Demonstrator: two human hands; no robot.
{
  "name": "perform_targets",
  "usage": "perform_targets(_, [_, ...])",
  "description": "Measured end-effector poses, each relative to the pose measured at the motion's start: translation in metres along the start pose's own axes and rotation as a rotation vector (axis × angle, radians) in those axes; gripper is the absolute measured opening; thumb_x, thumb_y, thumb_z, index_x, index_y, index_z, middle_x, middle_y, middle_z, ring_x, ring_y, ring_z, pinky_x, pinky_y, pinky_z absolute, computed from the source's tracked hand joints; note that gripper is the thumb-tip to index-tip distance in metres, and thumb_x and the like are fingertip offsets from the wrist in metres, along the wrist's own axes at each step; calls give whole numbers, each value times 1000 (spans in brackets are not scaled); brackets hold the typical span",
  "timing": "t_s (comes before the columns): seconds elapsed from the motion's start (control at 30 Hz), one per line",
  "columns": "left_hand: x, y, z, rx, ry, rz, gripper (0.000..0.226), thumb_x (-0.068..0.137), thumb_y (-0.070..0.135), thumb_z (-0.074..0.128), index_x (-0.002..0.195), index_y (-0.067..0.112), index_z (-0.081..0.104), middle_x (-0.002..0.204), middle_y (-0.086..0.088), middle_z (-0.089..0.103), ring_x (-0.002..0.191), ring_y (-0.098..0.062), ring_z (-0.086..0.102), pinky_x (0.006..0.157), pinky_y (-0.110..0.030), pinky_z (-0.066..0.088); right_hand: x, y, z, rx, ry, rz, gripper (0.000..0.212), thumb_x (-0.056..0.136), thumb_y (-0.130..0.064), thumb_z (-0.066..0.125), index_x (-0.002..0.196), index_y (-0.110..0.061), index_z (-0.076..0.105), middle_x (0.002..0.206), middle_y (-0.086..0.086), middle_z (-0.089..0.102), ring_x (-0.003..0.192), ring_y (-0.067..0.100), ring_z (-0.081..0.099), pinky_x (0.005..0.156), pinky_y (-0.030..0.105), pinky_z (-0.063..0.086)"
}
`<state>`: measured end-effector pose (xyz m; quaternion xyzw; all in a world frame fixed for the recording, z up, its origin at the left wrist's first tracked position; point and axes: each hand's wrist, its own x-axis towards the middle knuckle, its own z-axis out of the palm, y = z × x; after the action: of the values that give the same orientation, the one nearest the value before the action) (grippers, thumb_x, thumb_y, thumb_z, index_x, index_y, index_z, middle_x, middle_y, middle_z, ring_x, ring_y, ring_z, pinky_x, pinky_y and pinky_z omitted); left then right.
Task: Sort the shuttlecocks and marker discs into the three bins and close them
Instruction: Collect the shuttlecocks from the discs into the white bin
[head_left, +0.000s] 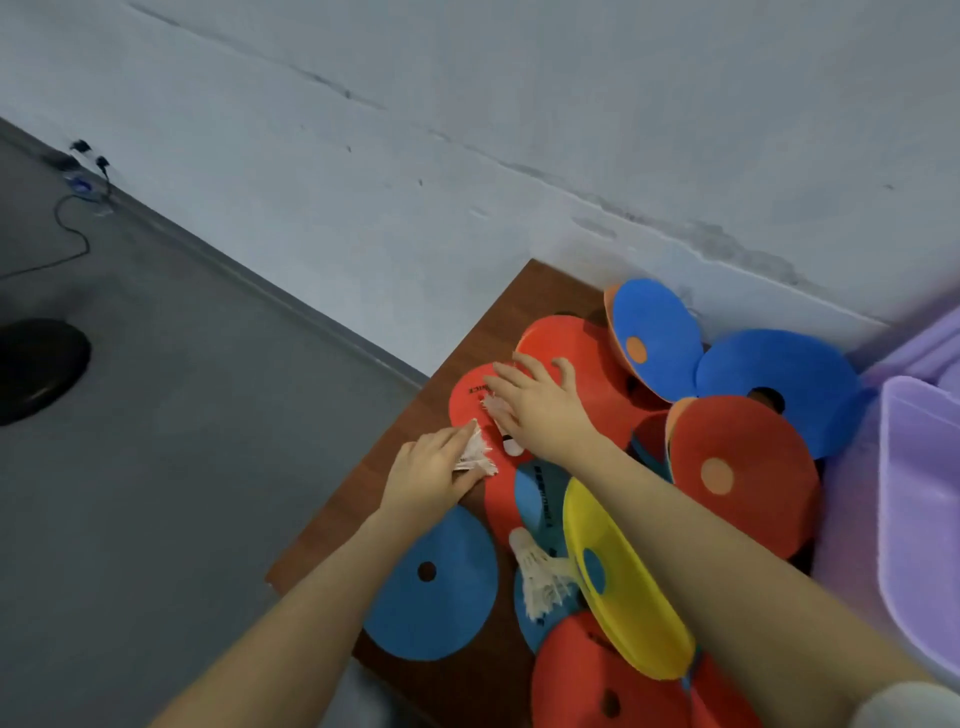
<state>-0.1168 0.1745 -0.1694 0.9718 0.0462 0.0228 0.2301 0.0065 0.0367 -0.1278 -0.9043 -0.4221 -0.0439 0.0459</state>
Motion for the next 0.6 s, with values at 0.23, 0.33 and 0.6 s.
perform_targets(0.23, [-1, -11, 7, -249, 181, -84, 58, 82, 49, 49, 130, 16, 52, 108, 2, 60, 101, -16, 58, 84, -31, 41, -6, 6, 20, -55, 38, 41, 31, 76, -30, 71, 106, -25, 65, 119, -7, 59, 123, 22, 48, 96, 50, 16])
perform_targets(0.33, [-1, -11, 4, -341, 251, -174, 61, 81, 48, 55, 132, 15, 49, 113, -1, 56, 103, -16, 55, 91, -33, 42, -6, 6, 22, 17, 134, 54, 17, 74, -28, 75, 90, -28, 69, 106, -11, 65, 115, 20, 54, 95, 45, 15])
perform_targets(0.6, [7, -5, -5, -287, 186, -126, 54, 89, 35, 57, 138, 15, 43, 125, -3, 55, 112, -21, 48, 98, -32, 36, -18, -6, 11, 254, 329, 140, 18, 83, -39, 56, 77, -32, 71, 78, -17, 68, 103, 12, 54, 96, 37, 11])
